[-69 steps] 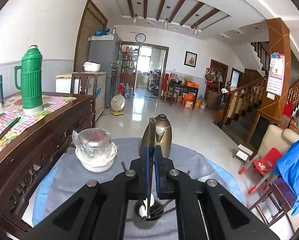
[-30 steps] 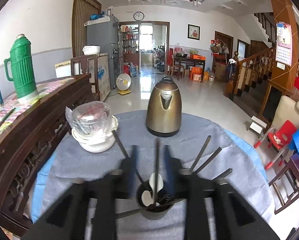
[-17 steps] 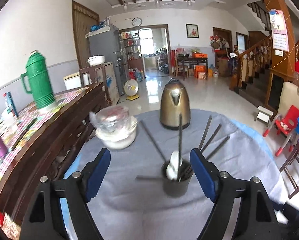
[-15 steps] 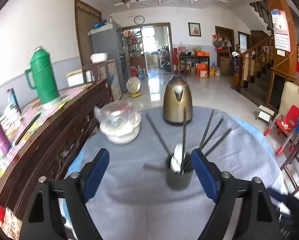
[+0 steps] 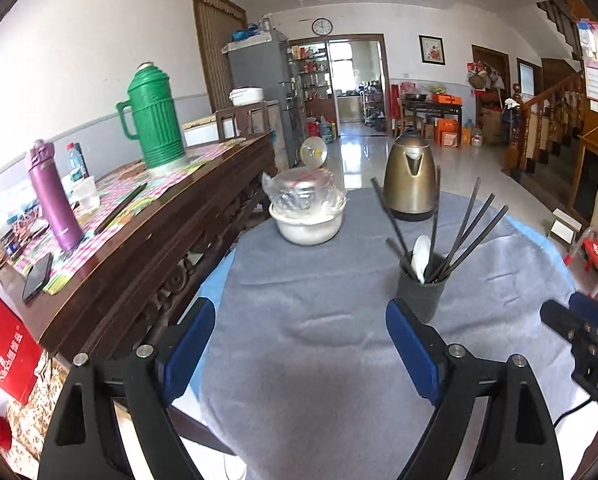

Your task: Organize utensils

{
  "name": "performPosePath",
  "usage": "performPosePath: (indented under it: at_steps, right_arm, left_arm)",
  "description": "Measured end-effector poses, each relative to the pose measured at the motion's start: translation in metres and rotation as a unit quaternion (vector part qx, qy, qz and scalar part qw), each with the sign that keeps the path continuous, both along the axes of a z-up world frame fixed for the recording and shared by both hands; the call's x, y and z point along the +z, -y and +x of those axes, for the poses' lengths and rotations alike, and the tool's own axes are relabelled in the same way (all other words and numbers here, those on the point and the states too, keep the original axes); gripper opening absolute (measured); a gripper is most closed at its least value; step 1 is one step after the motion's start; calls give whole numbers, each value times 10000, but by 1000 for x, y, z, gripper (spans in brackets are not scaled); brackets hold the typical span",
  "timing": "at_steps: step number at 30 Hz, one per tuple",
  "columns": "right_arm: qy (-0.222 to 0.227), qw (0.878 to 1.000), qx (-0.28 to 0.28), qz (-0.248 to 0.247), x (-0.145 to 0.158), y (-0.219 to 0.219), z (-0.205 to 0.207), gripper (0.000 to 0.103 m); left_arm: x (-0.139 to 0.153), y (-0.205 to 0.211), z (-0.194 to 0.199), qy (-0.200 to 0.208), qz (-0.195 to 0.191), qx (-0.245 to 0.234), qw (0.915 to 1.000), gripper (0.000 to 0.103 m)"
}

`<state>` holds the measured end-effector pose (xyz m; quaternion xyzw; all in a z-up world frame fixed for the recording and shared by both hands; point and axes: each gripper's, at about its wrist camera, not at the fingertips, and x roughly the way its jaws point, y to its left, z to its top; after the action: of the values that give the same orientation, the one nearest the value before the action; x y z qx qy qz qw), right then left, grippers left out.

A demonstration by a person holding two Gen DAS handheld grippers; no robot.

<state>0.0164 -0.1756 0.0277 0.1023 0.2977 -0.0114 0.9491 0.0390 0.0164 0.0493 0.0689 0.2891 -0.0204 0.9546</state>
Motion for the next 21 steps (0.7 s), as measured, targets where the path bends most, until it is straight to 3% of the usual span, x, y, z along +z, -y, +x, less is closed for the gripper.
performPosePath:
  at_steps: [8,21]
  right_arm:
    - [-84,9997,-56,-241,3,-24,-5,58]
    - [-69,9997,-75,-212,3,-29,-14,58]
  left_arm:
    - [-4,-12,-9,-26,-48,103,9999,88]
    - [4,-13,-20,141,-74,53,9999,88]
